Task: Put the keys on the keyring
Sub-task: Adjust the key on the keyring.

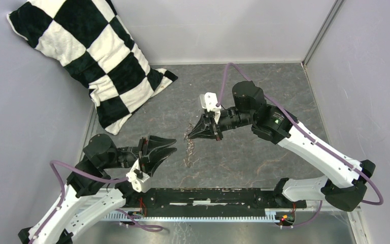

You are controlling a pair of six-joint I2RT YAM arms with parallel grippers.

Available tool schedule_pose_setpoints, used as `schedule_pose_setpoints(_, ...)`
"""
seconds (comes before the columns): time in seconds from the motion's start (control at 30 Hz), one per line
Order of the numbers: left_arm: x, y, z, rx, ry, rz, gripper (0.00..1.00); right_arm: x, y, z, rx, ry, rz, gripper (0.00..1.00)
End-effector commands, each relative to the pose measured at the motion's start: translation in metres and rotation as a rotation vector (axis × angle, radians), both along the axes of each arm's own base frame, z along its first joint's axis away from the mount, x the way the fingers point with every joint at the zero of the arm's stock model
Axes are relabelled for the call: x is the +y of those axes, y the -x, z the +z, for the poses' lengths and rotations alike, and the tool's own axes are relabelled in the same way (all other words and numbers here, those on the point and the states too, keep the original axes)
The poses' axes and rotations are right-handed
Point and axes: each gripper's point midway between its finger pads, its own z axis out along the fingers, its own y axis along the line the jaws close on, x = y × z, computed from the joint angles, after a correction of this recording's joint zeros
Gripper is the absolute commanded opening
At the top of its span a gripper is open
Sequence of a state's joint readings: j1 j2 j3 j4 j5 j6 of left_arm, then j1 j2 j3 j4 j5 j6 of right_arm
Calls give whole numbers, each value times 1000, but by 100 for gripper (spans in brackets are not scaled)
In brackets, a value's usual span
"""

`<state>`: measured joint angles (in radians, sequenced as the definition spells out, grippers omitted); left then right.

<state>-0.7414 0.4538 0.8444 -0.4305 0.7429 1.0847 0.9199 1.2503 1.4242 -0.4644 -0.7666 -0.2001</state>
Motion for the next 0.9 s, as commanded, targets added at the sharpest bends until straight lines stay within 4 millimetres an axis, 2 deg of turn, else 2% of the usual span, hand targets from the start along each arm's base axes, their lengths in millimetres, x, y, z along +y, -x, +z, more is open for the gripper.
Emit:
schedule_pose_setpoints(0.0,0,-12,5,-8,-14,52,48,-4,15,13,-28,-37,90,0)
schedule_pose_setpoints(0.03,0,-18,11,32,7,83,56,-4,17,12,-25,-34,105,0)
schedule_pose_setpoints(0.13,-3,-27,26,157,44,124,63,-4,22,9,-15,-25,144,1)
schedule_pose_setpoints(0.2,-8,-20,17,194,-7,74,63,-4,27,7,-3,-18,182,1)
schedule_pose_setpoints(0.3,-10,-15,4,160,-62,36,62,-4,31,3,10,1,210,1)
schedule_pose_setpoints(0.4,-13,-16,4,134,-88,13,61,-4,30,0,21,12,209,1)
schedule_pose_setpoints(0.57,-18,0,-4,145,-137,-90,59,-3,28,4,16,8,200,1)
schedule_pose_setpoints(0.87,-25,-3,-10,179,-182,-117,62,-1,33,-7,41,48,242,1)
